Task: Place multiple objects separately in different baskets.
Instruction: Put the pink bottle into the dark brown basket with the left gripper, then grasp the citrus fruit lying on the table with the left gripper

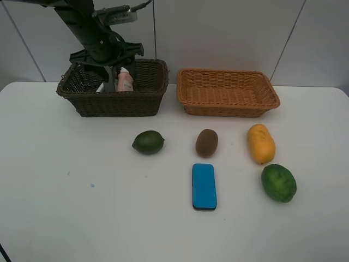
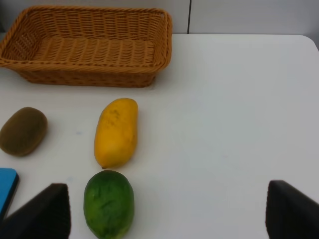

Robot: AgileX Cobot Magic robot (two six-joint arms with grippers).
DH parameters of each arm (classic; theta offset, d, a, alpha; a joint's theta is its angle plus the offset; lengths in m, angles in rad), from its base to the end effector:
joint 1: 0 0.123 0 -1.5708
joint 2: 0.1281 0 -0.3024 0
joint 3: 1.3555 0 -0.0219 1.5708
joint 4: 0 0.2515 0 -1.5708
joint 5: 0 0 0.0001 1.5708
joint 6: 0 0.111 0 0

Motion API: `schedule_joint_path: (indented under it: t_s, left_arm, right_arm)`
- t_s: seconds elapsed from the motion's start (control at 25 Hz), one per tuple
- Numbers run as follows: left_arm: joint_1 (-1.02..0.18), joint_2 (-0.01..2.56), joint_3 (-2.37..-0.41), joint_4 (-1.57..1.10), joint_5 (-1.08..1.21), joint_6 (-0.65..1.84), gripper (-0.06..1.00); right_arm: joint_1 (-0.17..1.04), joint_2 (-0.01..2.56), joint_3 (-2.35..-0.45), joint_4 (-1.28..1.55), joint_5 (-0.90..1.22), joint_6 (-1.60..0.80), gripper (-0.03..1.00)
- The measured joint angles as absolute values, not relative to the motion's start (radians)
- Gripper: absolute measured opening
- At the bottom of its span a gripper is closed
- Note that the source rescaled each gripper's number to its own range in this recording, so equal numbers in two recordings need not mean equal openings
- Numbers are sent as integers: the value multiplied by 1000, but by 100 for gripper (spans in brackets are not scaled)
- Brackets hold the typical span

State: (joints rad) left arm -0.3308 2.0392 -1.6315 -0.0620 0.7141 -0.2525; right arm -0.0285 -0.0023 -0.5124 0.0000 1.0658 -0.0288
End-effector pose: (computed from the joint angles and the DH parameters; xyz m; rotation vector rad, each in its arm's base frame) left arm 0.4451 -0.1576 0.2194 0.0560 2.6292 -0.2751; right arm -0.0059 0.0002 0.2716 -0.0003 2.0349 -0.0360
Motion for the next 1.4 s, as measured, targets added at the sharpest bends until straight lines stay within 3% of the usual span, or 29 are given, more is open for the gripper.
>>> schedule_joint_path:
  t_s: [0.2,0.44,0.64,1.08,1.4]
  left_arm:
    - [-331,2039,-1669,-75,827,-217,82]
    - [-331,2039,-1841,-156,1142,-52,82]
    - [-349,2010,-1879,-204,1197,72,82]
    - [-399,1857,-1679,-255,1197,279,82]
    - [-399,1747,-1400,-302,1178,466,82]
  right_arm:
    - [-29,-2,-512,0,1066,-29,100]
    - [-29,-2,-512,0,1066,-29,100]
    - [-29,-2,-512,0,1066,-29,100]
    - [-29,-2,-512,0,1066,-29,100]
    - [-29,-2,-512,0,1066,-29,100]
